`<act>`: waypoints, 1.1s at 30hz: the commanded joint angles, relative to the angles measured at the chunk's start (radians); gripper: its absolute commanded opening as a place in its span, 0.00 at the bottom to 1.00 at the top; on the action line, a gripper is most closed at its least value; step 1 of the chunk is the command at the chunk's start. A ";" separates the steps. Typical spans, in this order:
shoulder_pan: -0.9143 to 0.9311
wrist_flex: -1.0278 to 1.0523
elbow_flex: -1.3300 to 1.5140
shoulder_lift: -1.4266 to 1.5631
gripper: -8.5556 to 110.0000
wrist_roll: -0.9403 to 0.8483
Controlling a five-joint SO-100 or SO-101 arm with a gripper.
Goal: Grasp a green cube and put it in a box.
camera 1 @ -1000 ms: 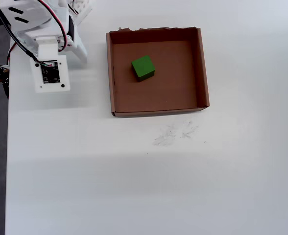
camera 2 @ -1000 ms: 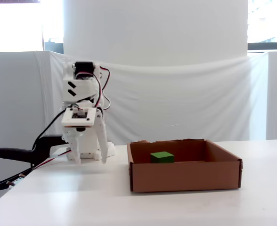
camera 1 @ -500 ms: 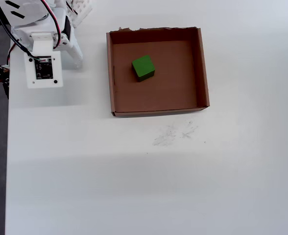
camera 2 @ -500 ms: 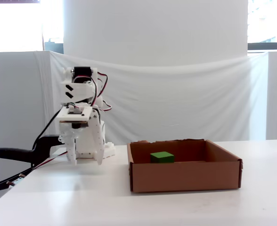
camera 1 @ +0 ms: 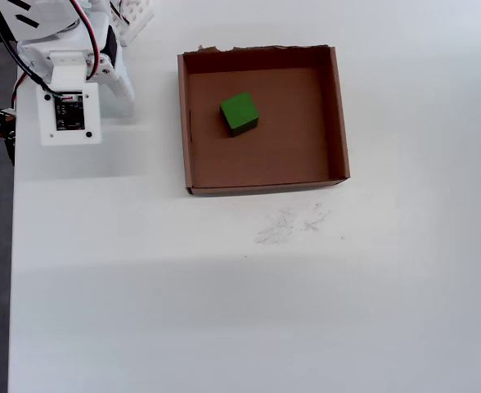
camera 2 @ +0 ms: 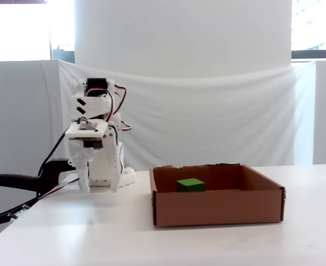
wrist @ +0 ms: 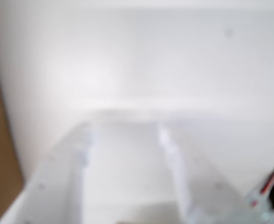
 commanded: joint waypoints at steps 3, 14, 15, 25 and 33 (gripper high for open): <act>-0.015 0.012 -0.006 0.006 0.24 -0.002; -0.048 0.014 -0.005 0.006 0.22 0.008; -0.052 0.014 -0.005 0.006 0.22 0.015; -0.061 0.026 -0.005 0.006 0.25 0.390; -0.061 0.026 -0.005 0.006 0.25 0.390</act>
